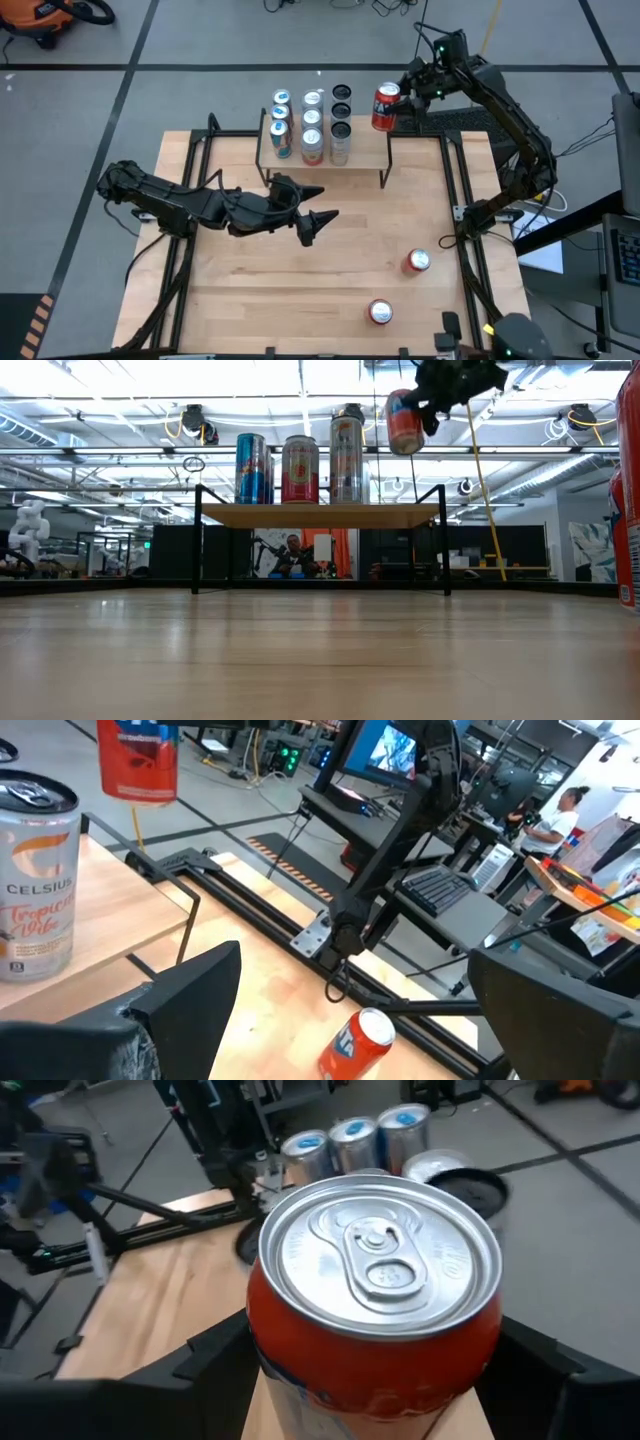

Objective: Place canned beverage on shelf
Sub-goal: Put the top left red soda can on the shelf

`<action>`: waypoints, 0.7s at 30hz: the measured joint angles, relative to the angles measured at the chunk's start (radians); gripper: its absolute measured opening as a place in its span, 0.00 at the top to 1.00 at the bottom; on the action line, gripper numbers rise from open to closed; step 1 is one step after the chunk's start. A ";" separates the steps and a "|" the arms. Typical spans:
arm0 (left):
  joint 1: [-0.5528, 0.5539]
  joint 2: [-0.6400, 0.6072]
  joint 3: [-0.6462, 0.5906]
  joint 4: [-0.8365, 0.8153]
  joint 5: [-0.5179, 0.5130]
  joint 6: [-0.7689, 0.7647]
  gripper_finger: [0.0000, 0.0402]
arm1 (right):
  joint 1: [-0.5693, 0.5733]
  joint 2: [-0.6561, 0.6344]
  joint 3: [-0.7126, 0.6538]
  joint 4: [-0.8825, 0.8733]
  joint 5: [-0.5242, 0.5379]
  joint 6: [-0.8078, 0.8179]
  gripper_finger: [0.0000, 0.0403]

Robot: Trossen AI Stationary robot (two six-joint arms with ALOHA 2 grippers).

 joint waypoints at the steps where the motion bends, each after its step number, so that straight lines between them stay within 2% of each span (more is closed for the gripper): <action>1: 0.000 0.000 0.000 -0.005 0.000 -0.011 0.02 | -0.006 0.000 -0.011 0.020 0.000 0.000 0.31; 11: 0.000 0.000 0.000 -0.017 0.002 -0.019 0.02 | -0.030 0.000 -0.146 0.257 -0.024 0.038 0.31; 17: 0.000 0.000 0.000 -0.016 -0.011 -0.019 0.02 | -0.030 0.026 -0.154 0.302 -0.023 -0.014 0.31; 21: 0.001 0.000 0.000 -0.016 -0.029 -0.018 0.02 | -0.029 0.055 -0.154 0.298 -0.014 -0.107 0.31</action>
